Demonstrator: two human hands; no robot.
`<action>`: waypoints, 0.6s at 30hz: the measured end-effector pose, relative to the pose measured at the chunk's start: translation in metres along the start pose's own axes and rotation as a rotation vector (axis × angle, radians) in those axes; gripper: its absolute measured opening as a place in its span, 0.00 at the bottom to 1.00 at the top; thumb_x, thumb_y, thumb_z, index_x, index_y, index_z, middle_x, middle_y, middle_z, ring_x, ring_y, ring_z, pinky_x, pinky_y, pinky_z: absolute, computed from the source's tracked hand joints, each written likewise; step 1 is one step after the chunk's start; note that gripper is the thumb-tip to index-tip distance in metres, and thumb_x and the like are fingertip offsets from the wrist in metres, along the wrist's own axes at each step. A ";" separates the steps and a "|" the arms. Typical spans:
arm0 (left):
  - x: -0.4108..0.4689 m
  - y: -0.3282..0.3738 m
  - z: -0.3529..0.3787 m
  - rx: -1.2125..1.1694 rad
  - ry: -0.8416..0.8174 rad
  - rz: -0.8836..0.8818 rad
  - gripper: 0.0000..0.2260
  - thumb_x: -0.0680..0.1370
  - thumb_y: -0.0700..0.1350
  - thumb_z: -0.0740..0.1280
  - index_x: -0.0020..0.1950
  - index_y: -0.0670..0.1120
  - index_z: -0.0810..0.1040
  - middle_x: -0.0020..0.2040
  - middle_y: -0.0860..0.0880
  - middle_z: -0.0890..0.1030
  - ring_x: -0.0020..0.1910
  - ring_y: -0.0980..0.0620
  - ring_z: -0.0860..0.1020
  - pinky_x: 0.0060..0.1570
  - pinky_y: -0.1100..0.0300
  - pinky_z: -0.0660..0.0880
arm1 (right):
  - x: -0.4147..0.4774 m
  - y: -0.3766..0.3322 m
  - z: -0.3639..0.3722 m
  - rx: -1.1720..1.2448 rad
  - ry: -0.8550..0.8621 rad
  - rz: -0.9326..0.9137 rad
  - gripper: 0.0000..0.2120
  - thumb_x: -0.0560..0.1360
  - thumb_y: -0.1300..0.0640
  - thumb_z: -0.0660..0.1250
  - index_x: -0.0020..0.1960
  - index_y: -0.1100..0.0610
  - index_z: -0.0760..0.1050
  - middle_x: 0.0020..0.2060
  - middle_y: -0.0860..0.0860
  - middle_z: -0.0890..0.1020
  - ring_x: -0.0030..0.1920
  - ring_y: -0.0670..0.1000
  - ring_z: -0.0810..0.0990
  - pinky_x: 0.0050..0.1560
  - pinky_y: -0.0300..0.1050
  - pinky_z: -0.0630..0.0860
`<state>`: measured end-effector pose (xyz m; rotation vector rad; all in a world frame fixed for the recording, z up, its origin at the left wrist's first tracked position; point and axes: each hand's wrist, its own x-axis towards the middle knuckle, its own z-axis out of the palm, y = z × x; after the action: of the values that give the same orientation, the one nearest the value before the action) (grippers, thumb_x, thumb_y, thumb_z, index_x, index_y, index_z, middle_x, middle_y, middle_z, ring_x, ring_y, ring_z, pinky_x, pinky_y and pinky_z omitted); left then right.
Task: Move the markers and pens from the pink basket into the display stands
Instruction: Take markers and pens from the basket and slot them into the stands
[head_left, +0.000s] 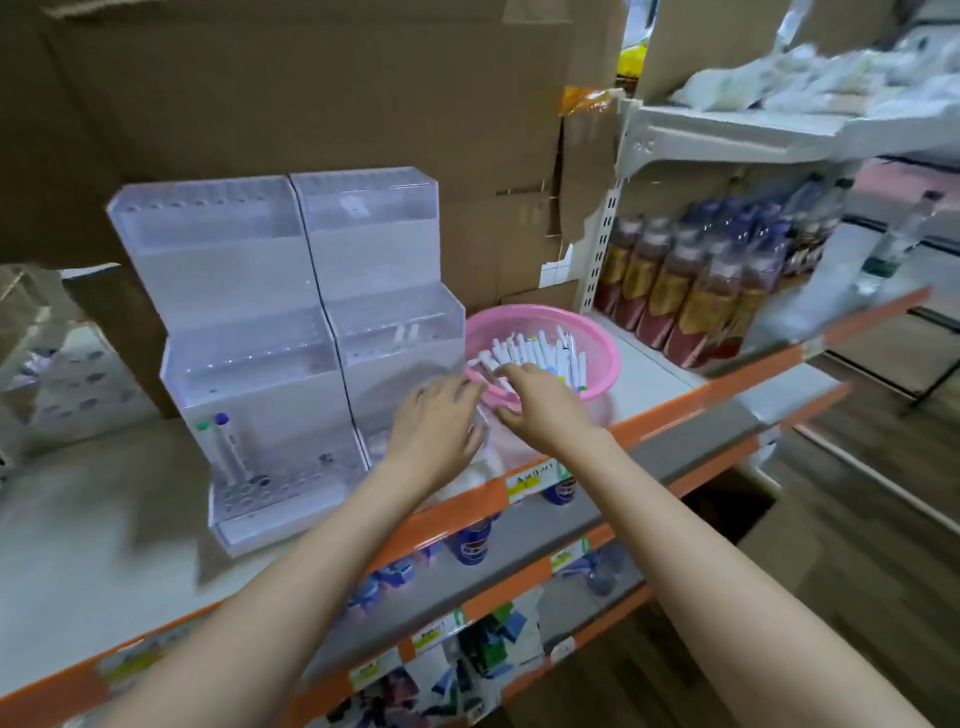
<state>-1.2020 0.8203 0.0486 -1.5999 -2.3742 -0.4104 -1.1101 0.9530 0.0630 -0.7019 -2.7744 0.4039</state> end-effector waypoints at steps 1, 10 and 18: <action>0.010 0.007 0.005 -0.010 -0.002 -0.009 0.19 0.75 0.48 0.64 0.66 0.45 0.72 0.62 0.45 0.76 0.61 0.43 0.74 0.57 0.52 0.69 | 0.005 0.011 -0.003 -0.002 -0.005 0.008 0.20 0.77 0.51 0.65 0.67 0.55 0.70 0.58 0.55 0.76 0.59 0.57 0.74 0.49 0.49 0.72; 0.100 0.042 0.057 -0.081 -0.113 -0.197 0.16 0.77 0.48 0.61 0.63 0.43 0.73 0.58 0.43 0.76 0.57 0.41 0.74 0.53 0.47 0.73 | 0.067 0.095 -0.014 -0.076 -0.060 0.010 0.16 0.77 0.53 0.64 0.62 0.58 0.73 0.57 0.57 0.79 0.58 0.58 0.76 0.53 0.52 0.74; 0.146 0.031 0.071 -0.089 -0.194 -0.424 0.08 0.75 0.40 0.63 0.52 0.40 0.77 0.50 0.39 0.80 0.50 0.39 0.77 0.45 0.51 0.72 | 0.106 0.116 -0.001 -0.058 -0.110 0.085 0.09 0.75 0.60 0.62 0.55 0.59 0.72 0.45 0.57 0.80 0.47 0.59 0.80 0.33 0.43 0.65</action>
<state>-1.2296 0.9825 0.0378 -1.2070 -2.8883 -0.4625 -1.1506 1.1034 0.0450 -0.8375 -2.8769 0.3912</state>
